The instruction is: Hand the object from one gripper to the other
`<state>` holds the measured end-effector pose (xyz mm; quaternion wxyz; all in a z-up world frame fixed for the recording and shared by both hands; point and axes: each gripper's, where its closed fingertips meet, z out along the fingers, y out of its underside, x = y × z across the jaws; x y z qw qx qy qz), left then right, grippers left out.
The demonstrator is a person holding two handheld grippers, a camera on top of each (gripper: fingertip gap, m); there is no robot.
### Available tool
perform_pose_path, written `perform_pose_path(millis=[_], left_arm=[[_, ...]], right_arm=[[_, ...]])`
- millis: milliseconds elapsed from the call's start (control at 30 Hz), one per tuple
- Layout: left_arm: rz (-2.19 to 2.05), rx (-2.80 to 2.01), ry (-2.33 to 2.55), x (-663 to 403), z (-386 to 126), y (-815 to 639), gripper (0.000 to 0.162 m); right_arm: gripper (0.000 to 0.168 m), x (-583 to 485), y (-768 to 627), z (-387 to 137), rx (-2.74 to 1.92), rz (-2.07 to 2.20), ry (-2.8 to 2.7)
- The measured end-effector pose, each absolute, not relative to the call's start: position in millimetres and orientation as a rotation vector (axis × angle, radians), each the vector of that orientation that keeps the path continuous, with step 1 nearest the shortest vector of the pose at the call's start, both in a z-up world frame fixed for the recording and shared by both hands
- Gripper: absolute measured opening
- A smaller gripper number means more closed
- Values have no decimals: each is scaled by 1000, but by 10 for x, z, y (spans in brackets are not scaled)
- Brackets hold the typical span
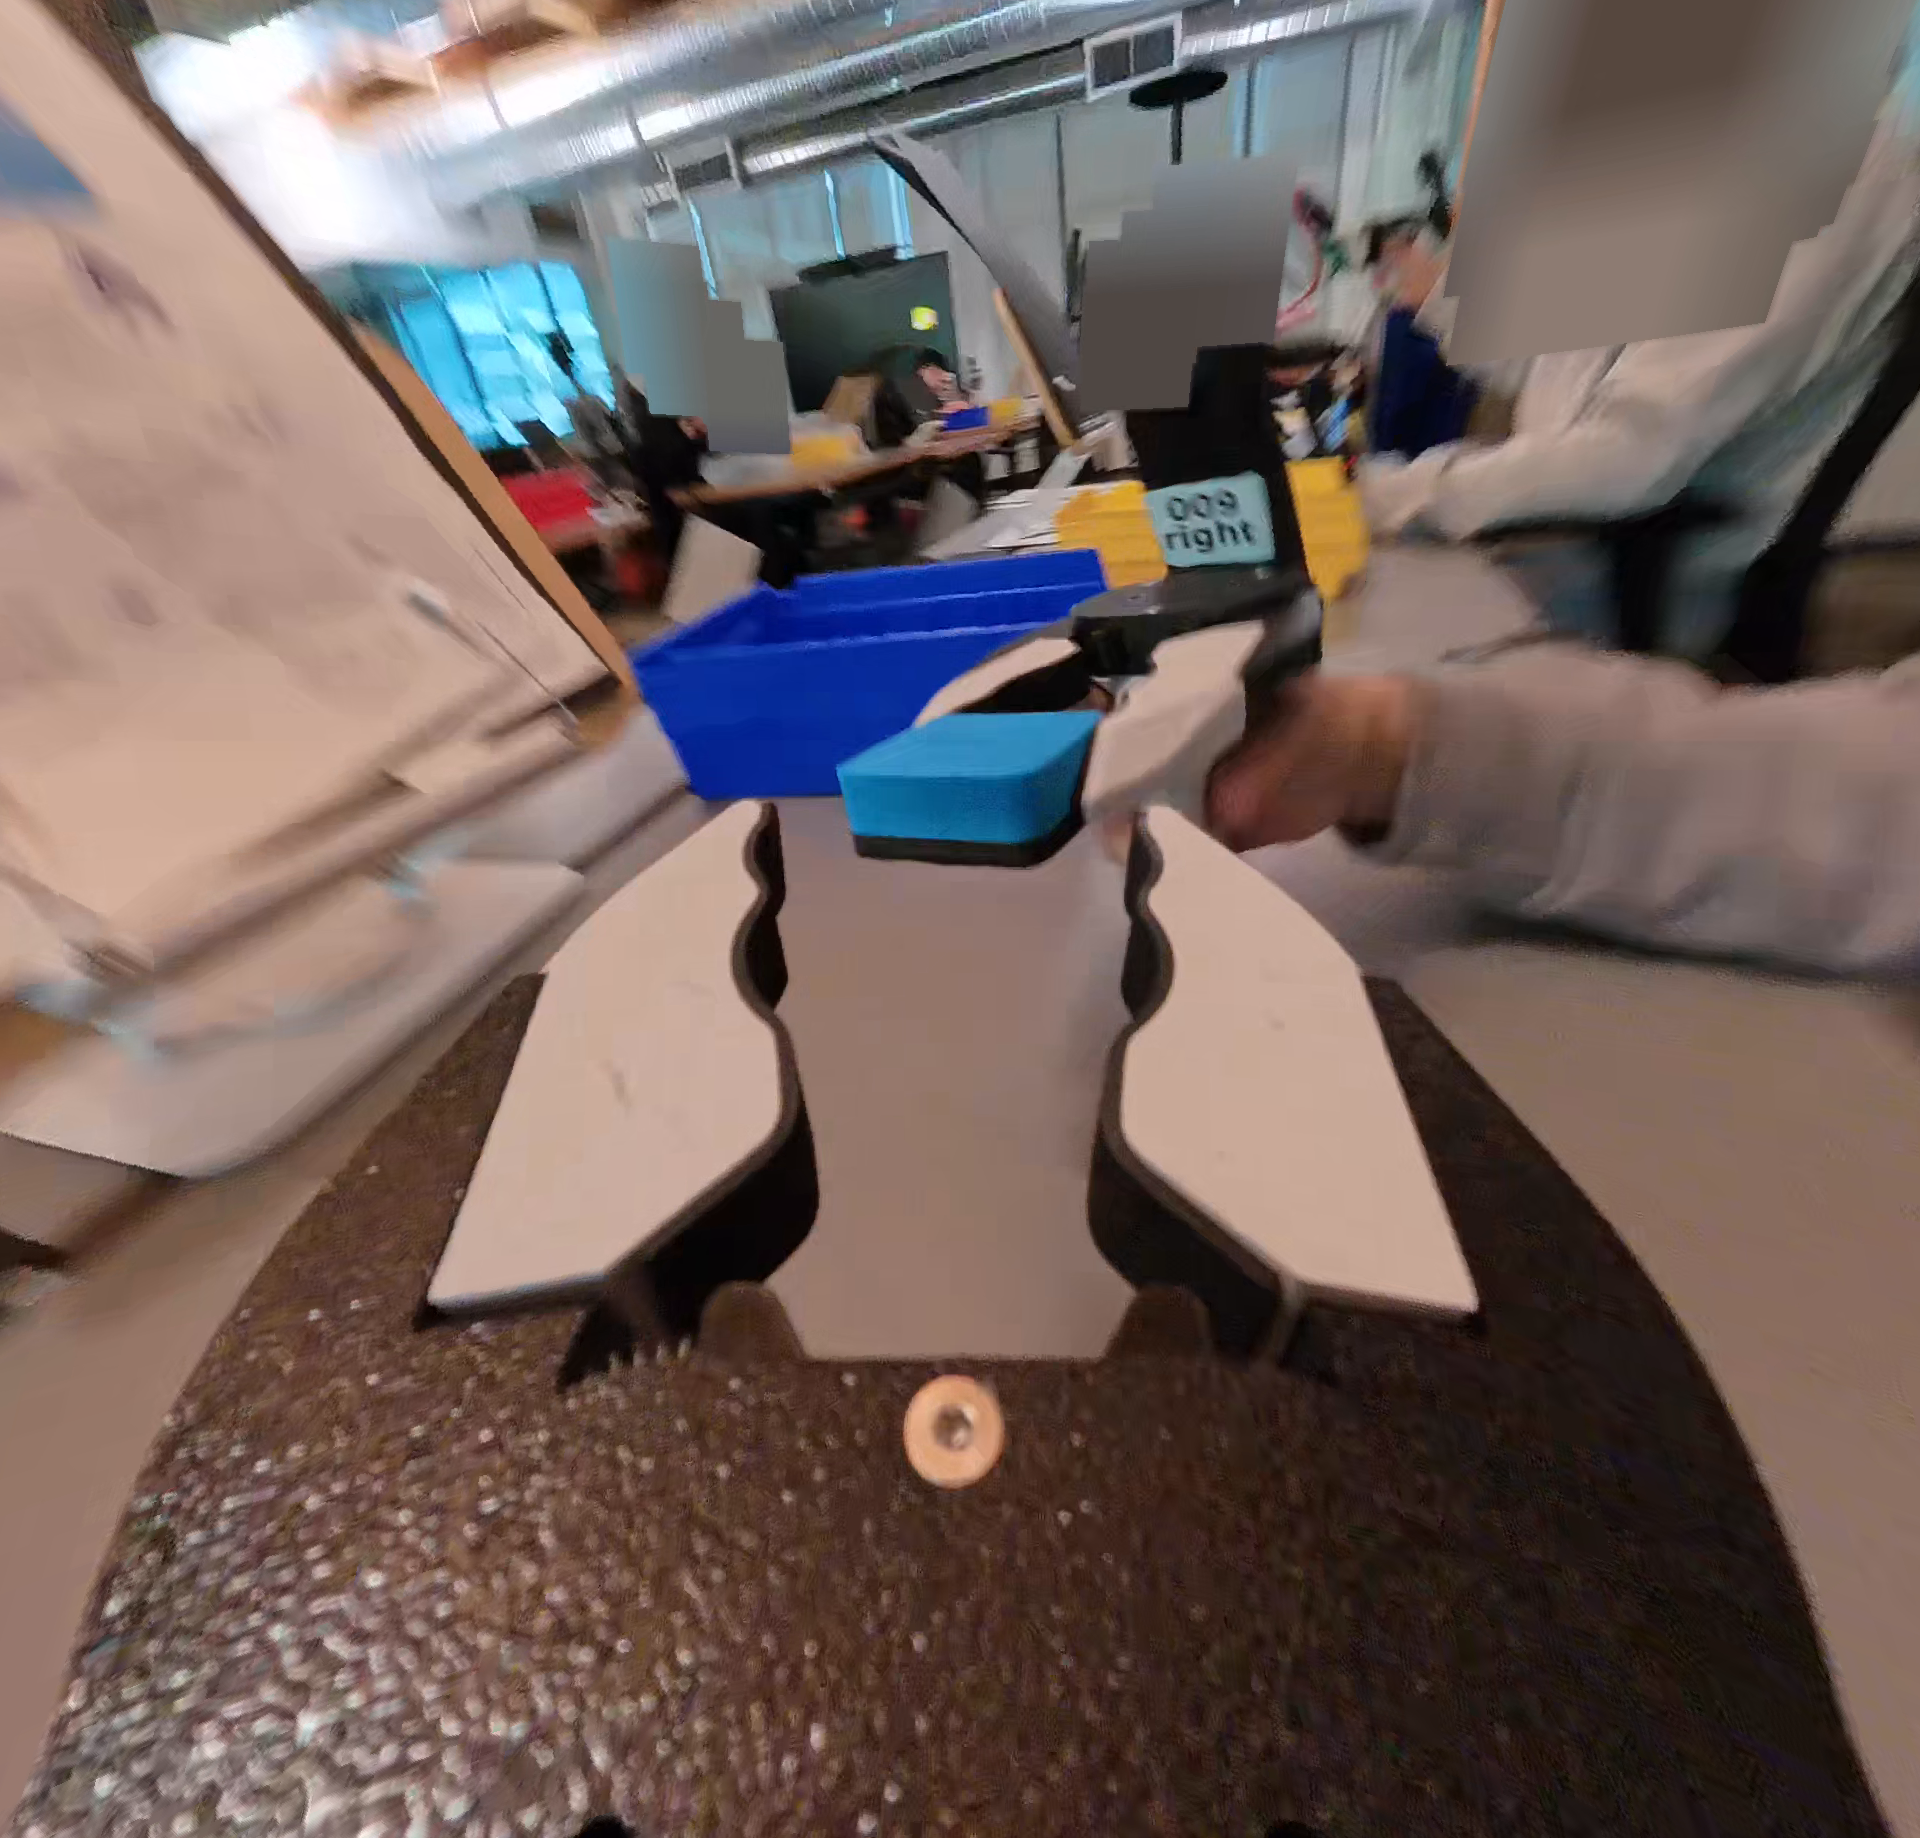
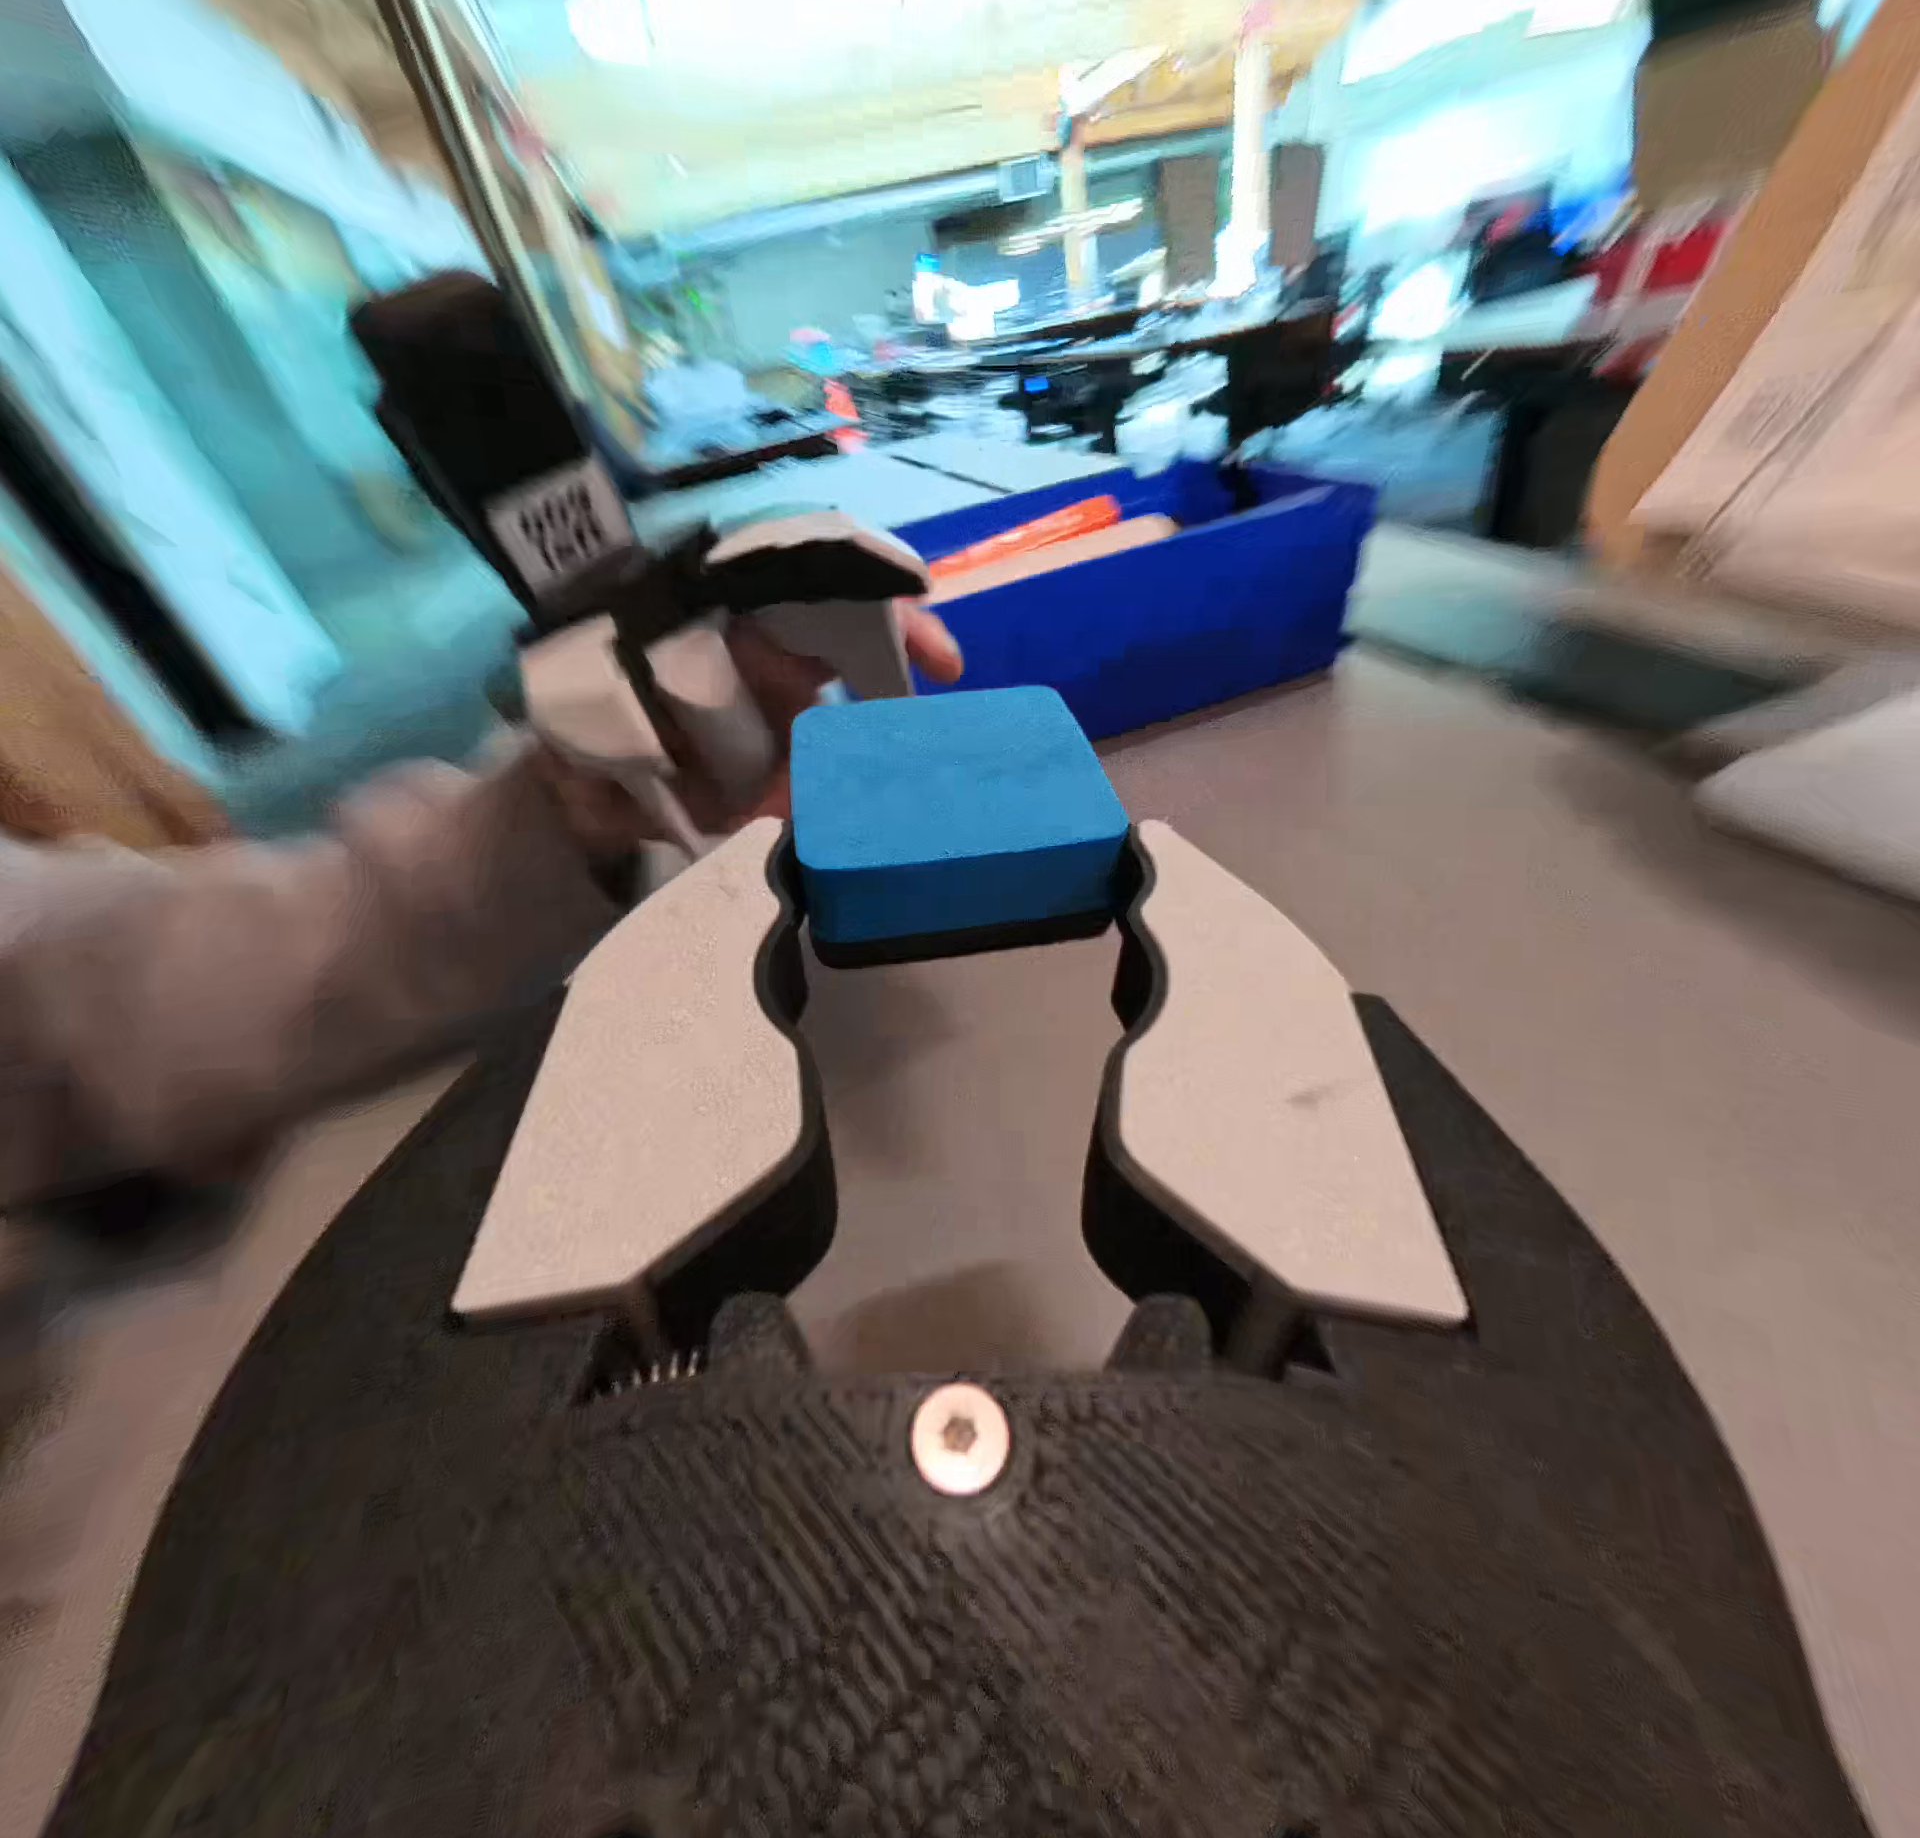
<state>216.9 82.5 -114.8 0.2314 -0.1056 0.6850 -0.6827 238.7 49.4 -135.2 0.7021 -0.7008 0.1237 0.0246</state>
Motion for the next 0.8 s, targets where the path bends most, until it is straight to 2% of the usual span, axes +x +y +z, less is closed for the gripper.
perform_pose_path(millis=[133, 300, 367, 400, 467, 667, 800], left_arm=[[-1447, -48, 1714, 2205, -1175, 740, 64], [-1079, 150, 1760, 2248, -1512, 547, 56], [-1076, 162, 1760, 2235, -1534, 500, 46], [-1090, 163, 1757, 2225, -1527, 486, 36], [-1122, 147, 1758, 2226, -1519, 479, 28], [-1239, 71, 1766, 2239, -1455, 500, 24], [-1590, -68, 1691, 2175, -1186, 577, 24]], right_arm=[[58, 2357, 447, -1487, -1455, 657, 546], [58, 2170, 460, -1579, -1517, 827, 522], [58, 2150, 470, -1603, -1541, 822, 524], [58, 2138, 468, -1615, -1550, 826, 521], [58, 2156, 463, -1593, -1526, 830, 526], [58, 2189, 456, -1484, -1449, 803, 487], [71, 2250, 313, -1186, -1251, 832, 455]])
